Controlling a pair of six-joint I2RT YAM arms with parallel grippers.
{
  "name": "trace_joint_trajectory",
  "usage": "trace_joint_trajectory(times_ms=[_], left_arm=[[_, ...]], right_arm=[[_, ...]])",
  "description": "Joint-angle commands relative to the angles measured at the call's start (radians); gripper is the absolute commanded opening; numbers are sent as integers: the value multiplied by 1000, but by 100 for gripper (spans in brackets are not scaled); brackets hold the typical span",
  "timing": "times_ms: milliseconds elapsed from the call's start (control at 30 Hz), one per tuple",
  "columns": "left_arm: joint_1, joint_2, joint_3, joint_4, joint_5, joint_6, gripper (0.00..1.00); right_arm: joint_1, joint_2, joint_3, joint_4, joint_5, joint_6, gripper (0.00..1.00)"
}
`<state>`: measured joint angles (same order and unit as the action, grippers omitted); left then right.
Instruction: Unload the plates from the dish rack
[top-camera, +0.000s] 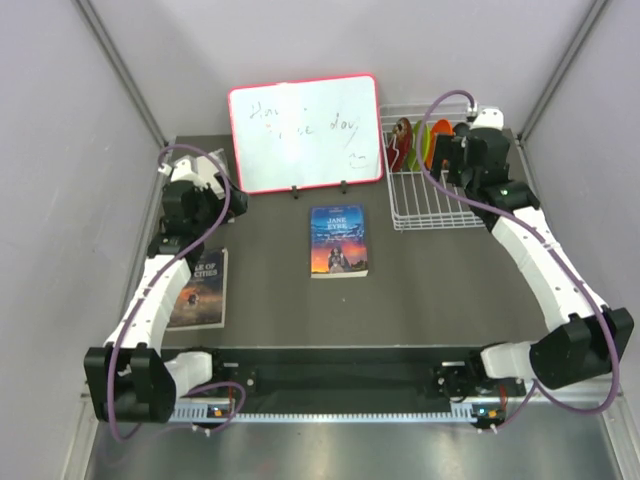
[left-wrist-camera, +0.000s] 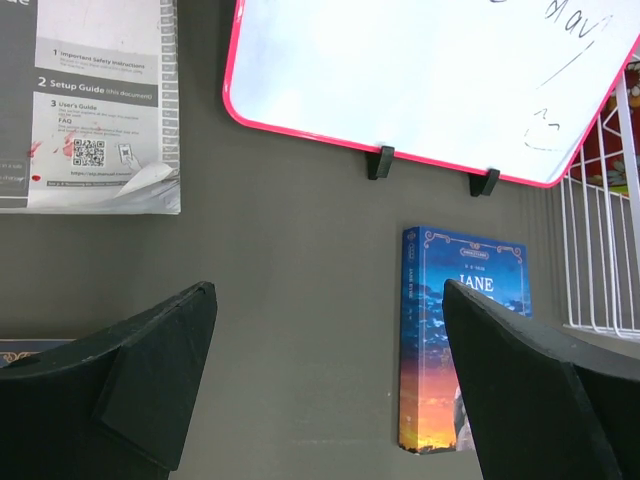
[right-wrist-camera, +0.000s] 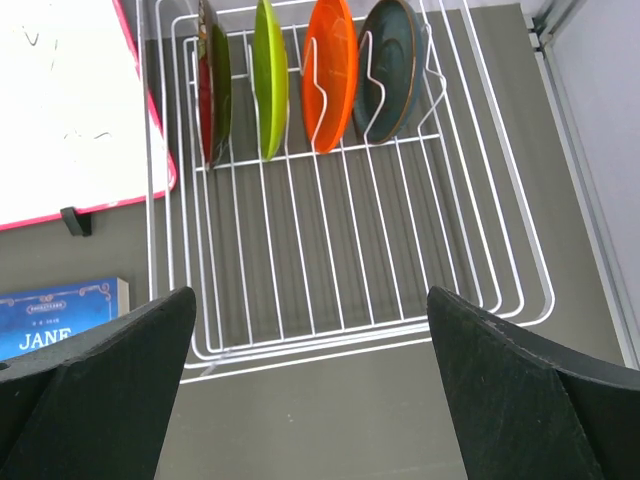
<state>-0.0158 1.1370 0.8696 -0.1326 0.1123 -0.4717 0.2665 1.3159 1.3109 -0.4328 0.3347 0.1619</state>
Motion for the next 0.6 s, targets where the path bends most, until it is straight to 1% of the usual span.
trace_joint_trajectory(times_ms=[0, 33, 133, 233, 267, 400, 467, 533, 567], left_arm=[[-1, 6, 42, 37, -25, 1, 99], [-1, 6, 42, 40, -28, -7, 99], [-1, 20, 55, 41, -36, -16, 99], [0, 36, 66, 41, -25, -38, 99], [0, 38, 66, 41, -13, -47, 99], [2, 46, 48, 51, 24, -33, 98], [0, 35, 31, 68, 10, -33, 94], [-3, 24, 14, 73, -37, -12, 89], [-6, 20, 9, 73, -55, -1, 89]], right_arm=[[5, -1, 37, 81, 4, -24, 100], [5, 3, 37, 94, -19, -33, 100], [4, 37, 43, 131, -25, -53, 100], [4, 130, 114, 112, -20, -73, 100], [5, 191, 167, 99, -19, -76, 100], [4, 347, 310, 45, -28, -87, 100], [5, 412, 367, 51, -39, -88, 100], [4, 451, 414, 66, -46, -91, 100], [5, 489, 433, 68, -48, -91, 100]])
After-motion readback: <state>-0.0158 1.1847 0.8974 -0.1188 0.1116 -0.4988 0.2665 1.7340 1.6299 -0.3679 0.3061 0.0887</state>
